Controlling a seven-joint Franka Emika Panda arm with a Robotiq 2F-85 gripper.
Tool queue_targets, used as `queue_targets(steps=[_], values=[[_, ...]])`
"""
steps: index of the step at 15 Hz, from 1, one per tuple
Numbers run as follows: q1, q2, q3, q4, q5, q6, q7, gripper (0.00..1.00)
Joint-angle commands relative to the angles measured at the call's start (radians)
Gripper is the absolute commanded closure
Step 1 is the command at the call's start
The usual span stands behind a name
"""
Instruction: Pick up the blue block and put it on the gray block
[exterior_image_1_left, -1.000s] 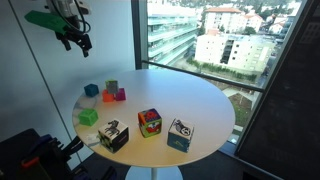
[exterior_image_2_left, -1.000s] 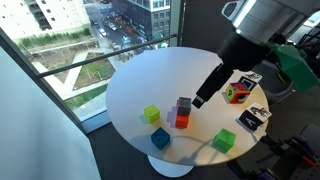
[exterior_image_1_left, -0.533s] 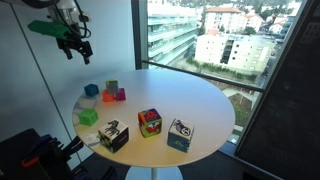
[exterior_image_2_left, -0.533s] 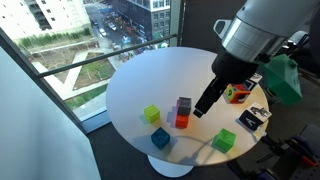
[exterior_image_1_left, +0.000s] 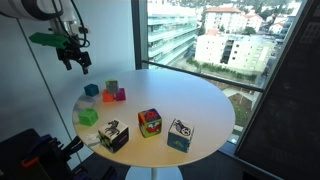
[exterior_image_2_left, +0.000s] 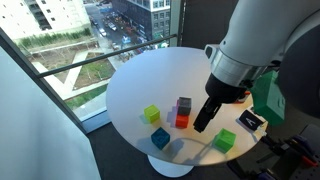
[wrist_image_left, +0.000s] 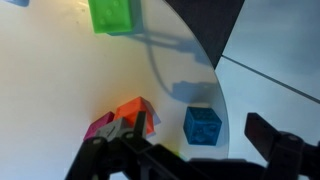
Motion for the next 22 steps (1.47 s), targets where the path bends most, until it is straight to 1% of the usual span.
queue_targets(steps=[1, 6, 12, 19, 20, 22], values=[[-0.014, 0.039, 0.025, 0.024, -0.057, -0.02, 0.074, 0.0], [-0.006, 0.083, 0.041, 0.038, -0.084, -0.014, 0.129, 0.0], [-0.005, 0.112, 0.048, 0.044, -0.082, 0.052, 0.164, 0.0], [-0.009, 0.155, 0.04, 0.061, -0.106, 0.111, 0.19, 0.0], [-0.005, 0.136, 0.043, 0.038, -0.075, 0.104, 0.151, 0.0], [-0.005, 0.144, 0.043, 0.042, -0.08, 0.109, 0.159, 0.0]])
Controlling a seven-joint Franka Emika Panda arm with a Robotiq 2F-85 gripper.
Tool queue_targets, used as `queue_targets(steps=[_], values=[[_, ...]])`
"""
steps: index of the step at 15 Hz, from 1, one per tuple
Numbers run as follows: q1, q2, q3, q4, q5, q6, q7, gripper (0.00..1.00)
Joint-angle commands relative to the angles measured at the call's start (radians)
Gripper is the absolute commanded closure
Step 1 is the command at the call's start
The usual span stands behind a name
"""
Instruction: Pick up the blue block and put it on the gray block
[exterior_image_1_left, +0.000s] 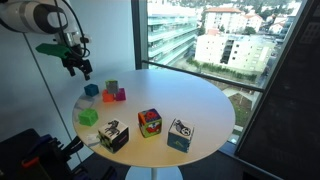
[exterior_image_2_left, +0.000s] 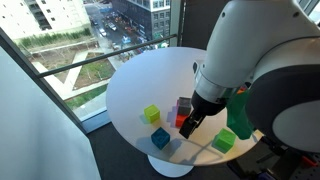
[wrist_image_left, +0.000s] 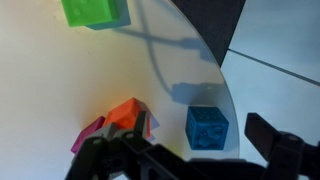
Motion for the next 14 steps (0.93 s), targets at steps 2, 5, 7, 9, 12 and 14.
queue_targets(steps=[2, 5, 7, 9, 12, 14], values=[[-0.004, 0.001, 0.004, 0.003, 0.001, -0.003, 0.0, 0.0], [-0.004, 0.006, 0.003, 0.006, -0.011, 0.002, 0.012, 0.0], [-0.003, 0.02, 0.003, 0.013, -0.02, 0.002, 0.024, 0.0], [0.0, 0.03, 0.004, 0.018, -0.024, 0.009, 0.034, 0.0], [0.005, 0.048, 0.004, 0.026, -0.041, 0.028, 0.059, 0.0], [0.009, 0.062, 0.002, 0.032, -0.053, 0.049, 0.081, 0.0]])
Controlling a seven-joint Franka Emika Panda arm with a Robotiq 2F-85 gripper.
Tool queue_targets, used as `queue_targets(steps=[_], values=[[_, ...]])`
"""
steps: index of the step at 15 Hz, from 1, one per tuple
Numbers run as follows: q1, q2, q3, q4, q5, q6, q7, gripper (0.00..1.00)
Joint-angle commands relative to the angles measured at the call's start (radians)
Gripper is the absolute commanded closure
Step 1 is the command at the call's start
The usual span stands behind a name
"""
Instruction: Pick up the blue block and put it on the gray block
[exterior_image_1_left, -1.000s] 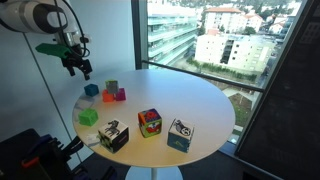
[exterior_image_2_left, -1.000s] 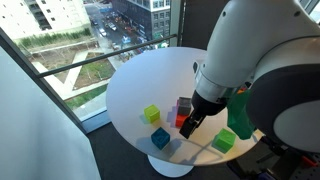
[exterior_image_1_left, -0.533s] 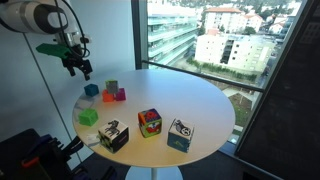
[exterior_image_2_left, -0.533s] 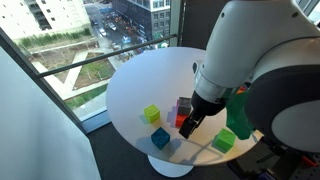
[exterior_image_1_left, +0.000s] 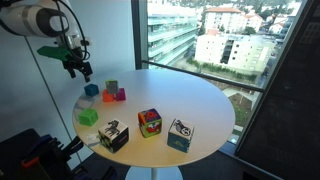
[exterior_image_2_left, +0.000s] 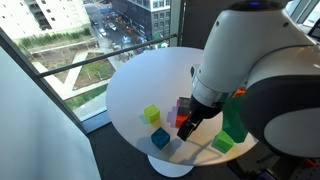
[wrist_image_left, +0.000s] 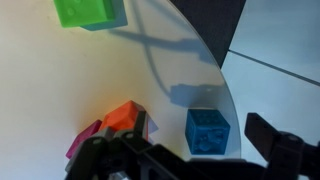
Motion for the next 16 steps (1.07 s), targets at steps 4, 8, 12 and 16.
queue_targets(steps=[4, 8, 12, 16], values=[[0.015, 0.066, -0.003, 0.04, -0.069, 0.068, 0.115, 0.0], [0.028, 0.107, -0.01, 0.062, -0.078, 0.093, 0.148, 0.0], [0.045, 0.146, -0.022, 0.09, -0.094, 0.108, 0.166, 0.0], [0.062, 0.179, -0.034, 0.117, -0.102, 0.113, 0.175, 0.0]])
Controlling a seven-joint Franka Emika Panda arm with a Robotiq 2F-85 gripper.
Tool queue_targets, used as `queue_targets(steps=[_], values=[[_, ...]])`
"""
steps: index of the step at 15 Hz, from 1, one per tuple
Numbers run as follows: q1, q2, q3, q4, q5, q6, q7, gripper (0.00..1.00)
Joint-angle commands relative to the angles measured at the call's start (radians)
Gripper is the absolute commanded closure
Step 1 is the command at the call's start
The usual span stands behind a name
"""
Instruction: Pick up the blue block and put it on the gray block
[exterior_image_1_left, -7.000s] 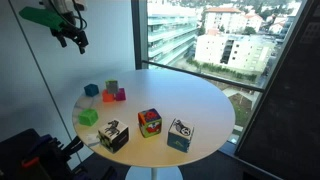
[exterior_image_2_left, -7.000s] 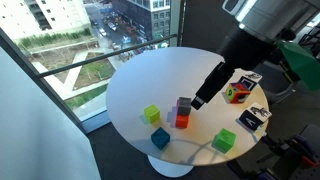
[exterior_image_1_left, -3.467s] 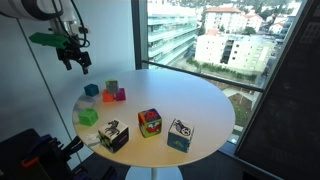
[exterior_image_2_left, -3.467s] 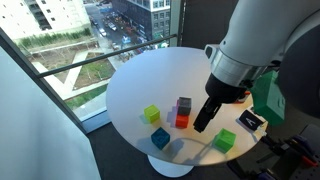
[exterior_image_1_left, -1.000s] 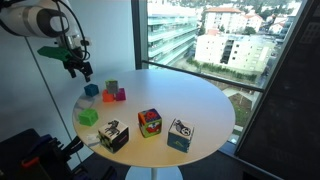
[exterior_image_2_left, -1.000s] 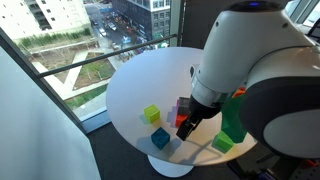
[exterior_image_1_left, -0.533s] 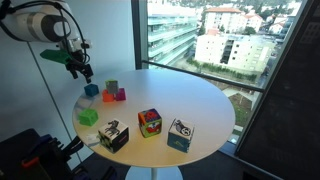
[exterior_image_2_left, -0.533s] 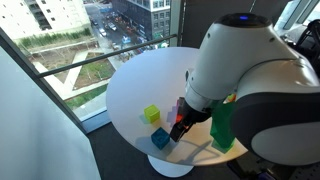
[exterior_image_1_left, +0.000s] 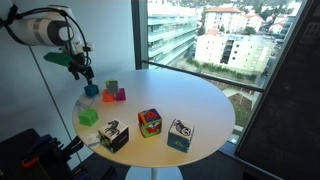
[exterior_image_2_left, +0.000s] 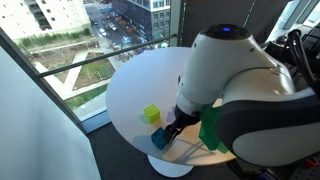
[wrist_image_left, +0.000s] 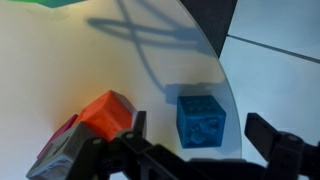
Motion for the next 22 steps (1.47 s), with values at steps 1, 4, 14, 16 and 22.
queue_targets(steps=[1, 4, 14, 16, 22], values=[[0.025, 0.037, -0.023, 0.039, -0.031, 0.006, 0.039, 0.0], [0.037, 0.058, -0.034, 0.06, -0.033, -0.009, 0.042, 0.0], [0.084, 0.121, -0.081, 0.122, -0.063, -0.012, 0.086, 0.0], [0.096, 0.136, -0.092, 0.134, -0.076, -0.012, 0.102, 0.0], [0.132, 0.181, -0.119, 0.17, -0.096, -0.013, 0.131, 0.0]])
